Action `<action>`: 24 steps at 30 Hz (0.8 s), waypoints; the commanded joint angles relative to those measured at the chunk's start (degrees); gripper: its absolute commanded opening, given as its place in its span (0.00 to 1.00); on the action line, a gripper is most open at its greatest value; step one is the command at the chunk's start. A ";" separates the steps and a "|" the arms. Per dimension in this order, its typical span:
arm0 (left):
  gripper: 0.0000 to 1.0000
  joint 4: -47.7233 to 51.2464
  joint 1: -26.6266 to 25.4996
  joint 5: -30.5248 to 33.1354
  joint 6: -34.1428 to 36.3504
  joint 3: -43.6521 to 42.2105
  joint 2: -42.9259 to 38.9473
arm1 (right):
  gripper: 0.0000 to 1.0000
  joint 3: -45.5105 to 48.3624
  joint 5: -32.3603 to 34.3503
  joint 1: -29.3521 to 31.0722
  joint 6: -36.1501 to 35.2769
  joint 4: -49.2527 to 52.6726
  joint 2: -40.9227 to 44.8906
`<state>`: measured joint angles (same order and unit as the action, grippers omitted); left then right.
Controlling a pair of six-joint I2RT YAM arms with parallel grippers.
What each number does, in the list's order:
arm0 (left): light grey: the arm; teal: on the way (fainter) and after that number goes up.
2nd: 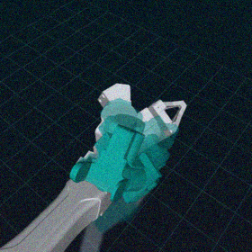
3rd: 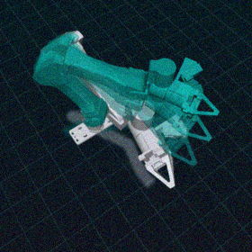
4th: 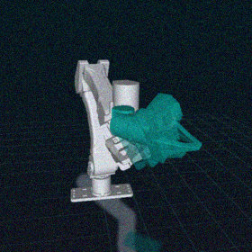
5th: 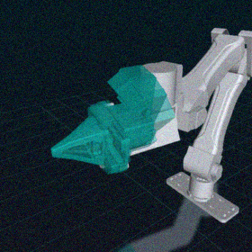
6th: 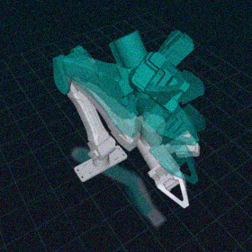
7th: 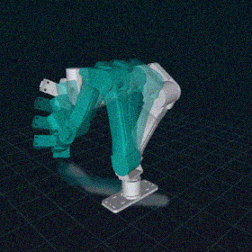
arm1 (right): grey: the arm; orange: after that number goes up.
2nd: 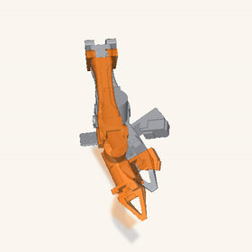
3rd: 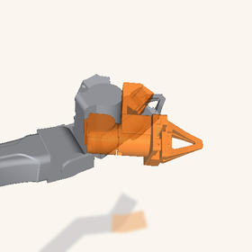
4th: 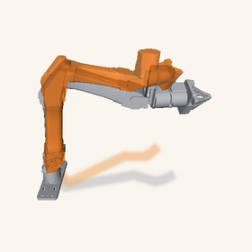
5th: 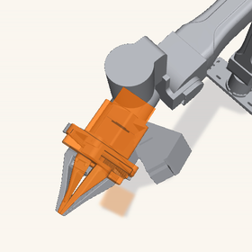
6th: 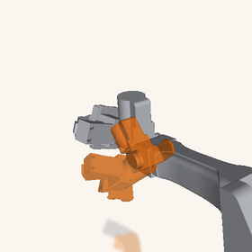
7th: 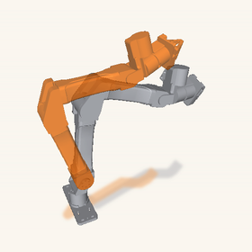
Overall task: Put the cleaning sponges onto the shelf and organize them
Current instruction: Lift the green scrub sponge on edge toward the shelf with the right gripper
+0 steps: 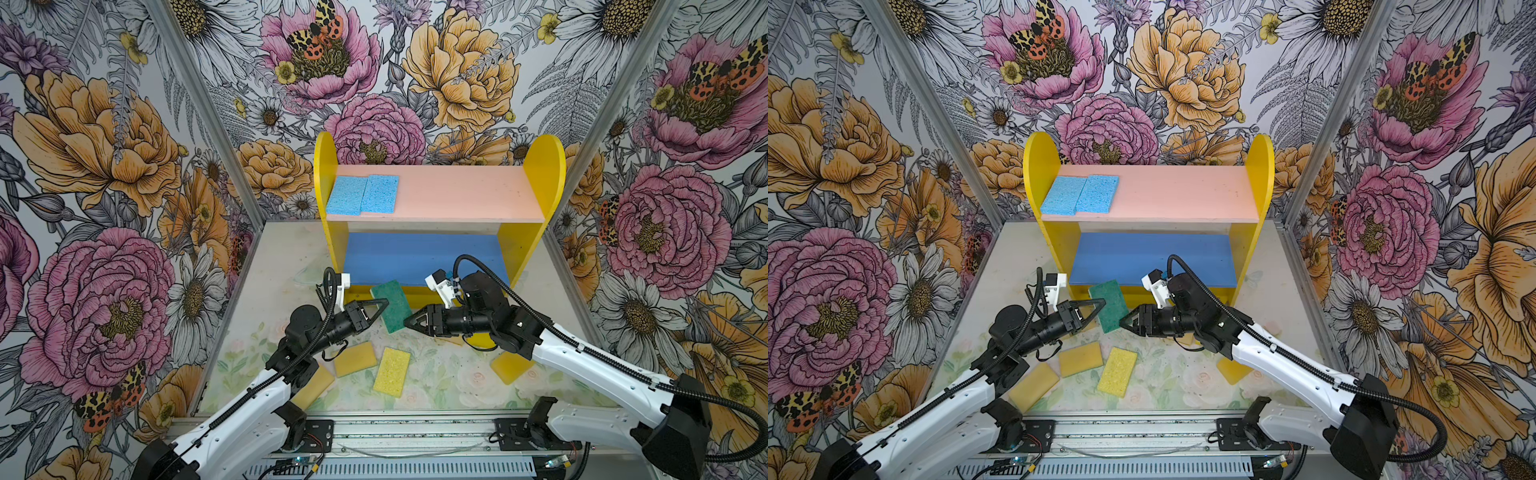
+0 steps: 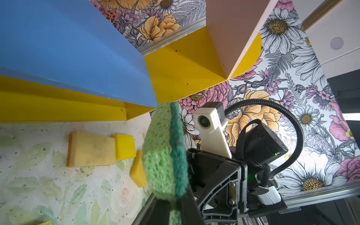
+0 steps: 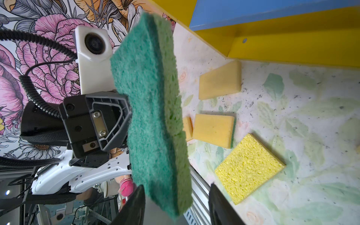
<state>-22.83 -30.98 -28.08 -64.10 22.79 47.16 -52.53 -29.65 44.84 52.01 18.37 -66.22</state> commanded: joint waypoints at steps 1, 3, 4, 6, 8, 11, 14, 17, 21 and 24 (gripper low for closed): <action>0.09 -2.28 0.15 -1.76 -0.43 -0.98 -0.14 | 0.50 -1.06 0.45 0.31 -0.59 -1.94 -0.16; 0.09 -2.28 0.05 -2.03 -0.43 -0.86 0.08 | 0.48 -0.99 0.78 0.32 -0.59 -2.03 -0.18; 0.08 -2.29 -0.02 -2.12 -0.33 -0.82 0.21 | 0.47 -1.07 0.82 0.31 -0.59 -2.03 -0.23; 0.08 -2.27 -0.23 -2.31 -0.18 -0.59 0.55 | 0.45 -0.92 1.05 0.26 -0.48 -2.07 -0.08; 0.09 -2.26 -0.49 -2.51 -0.11 -0.30 1.05 | 0.43 -0.99 1.19 0.29 -0.44 -2.11 0.03; 0.09 -2.31 -0.84 -2.48 0.05 -0.20 1.45 | 0.38 -1.09 1.26 0.27 -0.42 -2.20 0.30; 0.09 -2.33 -0.90 -2.51 0.05 -0.12 1.50 | 0.30 -1.11 1.38 0.26 -0.25 -2.20 0.47; 0.08 -2.31 -0.87 -2.44 -0.07 -0.20 1.45 | 0.20 -1.00 1.39 0.28 -0.14 -2.31 0.63; 0.09 -2.31 -0.86 -2.49 -0.05 -0.20 1.45 | 0.03 -1.06 1.48 0.29 -0.04 -2.30 0.65; 0.10 -2.06 -0.86 -2.42 -0.06 -0.13 1.45 | 0.00 -1.00 1.55 0.28 0.02 -2.35 0.75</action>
<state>-23.38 -31.38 -29.21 -64.18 22.79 48.64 -52.56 -28.77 44.84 52.27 17.08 -66.13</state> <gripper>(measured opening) 0.096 0.064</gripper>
